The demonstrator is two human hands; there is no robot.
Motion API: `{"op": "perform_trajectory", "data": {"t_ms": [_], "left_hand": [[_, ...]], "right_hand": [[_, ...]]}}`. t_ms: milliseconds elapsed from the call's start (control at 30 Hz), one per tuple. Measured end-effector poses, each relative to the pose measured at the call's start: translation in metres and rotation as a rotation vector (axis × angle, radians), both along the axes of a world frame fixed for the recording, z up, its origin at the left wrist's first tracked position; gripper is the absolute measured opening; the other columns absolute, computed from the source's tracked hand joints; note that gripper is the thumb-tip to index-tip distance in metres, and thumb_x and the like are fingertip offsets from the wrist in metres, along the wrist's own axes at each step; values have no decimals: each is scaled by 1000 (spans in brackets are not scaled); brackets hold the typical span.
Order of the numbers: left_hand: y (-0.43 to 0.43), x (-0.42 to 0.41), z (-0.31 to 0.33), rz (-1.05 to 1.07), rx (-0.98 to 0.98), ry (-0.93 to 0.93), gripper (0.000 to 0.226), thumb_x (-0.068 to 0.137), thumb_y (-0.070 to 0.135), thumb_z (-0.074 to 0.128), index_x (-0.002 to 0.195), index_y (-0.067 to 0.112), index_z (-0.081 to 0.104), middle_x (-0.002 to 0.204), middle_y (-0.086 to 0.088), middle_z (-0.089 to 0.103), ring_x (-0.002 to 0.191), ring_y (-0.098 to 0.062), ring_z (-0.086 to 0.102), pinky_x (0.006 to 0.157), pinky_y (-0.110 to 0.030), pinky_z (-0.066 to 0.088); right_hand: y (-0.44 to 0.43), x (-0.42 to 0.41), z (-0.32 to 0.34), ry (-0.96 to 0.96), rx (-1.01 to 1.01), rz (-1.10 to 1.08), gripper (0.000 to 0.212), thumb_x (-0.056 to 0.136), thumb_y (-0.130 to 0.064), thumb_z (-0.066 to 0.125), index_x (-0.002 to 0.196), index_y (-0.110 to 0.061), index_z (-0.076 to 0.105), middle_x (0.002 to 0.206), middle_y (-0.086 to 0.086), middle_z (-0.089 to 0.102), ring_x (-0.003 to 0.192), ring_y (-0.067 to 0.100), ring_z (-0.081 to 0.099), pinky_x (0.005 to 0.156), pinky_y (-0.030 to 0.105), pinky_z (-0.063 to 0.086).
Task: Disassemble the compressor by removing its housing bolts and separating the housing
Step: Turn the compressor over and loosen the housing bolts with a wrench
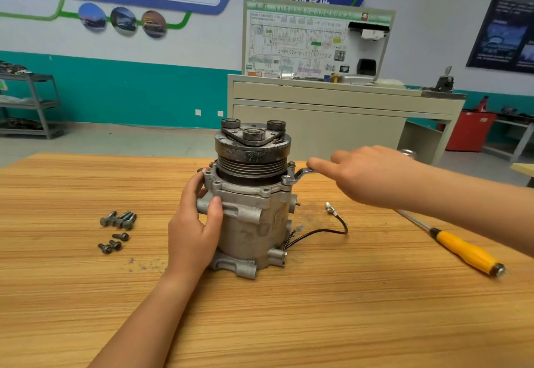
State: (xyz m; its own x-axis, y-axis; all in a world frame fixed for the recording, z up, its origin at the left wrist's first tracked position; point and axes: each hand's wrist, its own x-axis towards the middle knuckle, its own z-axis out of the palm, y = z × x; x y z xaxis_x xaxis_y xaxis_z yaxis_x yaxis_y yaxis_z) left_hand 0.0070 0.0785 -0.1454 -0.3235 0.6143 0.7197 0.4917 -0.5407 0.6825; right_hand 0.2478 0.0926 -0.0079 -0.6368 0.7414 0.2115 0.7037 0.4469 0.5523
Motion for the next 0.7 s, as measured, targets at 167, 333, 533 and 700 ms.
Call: {"op": "perform_trajectory", "data": {"t_ms": [167, 333, 533, 700], "left_hand": [[-1, -1, 1, 4, 0, 7, 52, 82, 51, 36, 132, 34, 34, 119, 34, 42, 111, 18, 42, 88, -6, 36], [-2, 0, 1, 5, -16, -8, 59, 82, 51, 36, 135, 28, 38, 123, 23, 46, 116, 3, 46, 91, -20, 40], [-3, 1, 2, -1, -25, -15, 64, 82, 51, 36, 138, 20, 39, 125, 18, 48, 116, 1, 46, 91, -22, 40], [-3, 1, 2, -3, -42, -22, 66, 81, 54, 36, 139, 21, 39, 125, 15, 49, 115, -1, 48, 88, -18, 40]], "right_hand": [[35, -10, -20, 230, 96, 322, 38, 77, 16, 59, 113, 3, 59, 97, 19, 67, 84, 33, 65, 68, 42, 56], [35, -22, -33, 601, 187, 457, 32, 77, 11, 63, 108, 6, 63, 89, 18, 70, 79, 31, 68, 68, 41, 56], [-28, 1, -24, 887, 156, 328, 43, 93, -16, 43, 135, -8, 45, 72, 9, 57, 60, 26, 53, 53, 35, 44], [-56, 4, -25, 501, 4, -6, 45, 98, -31, 29, 143, -31, 25, 105, -1, 60, 92, 24, 58, 71, 33, 47]]}}
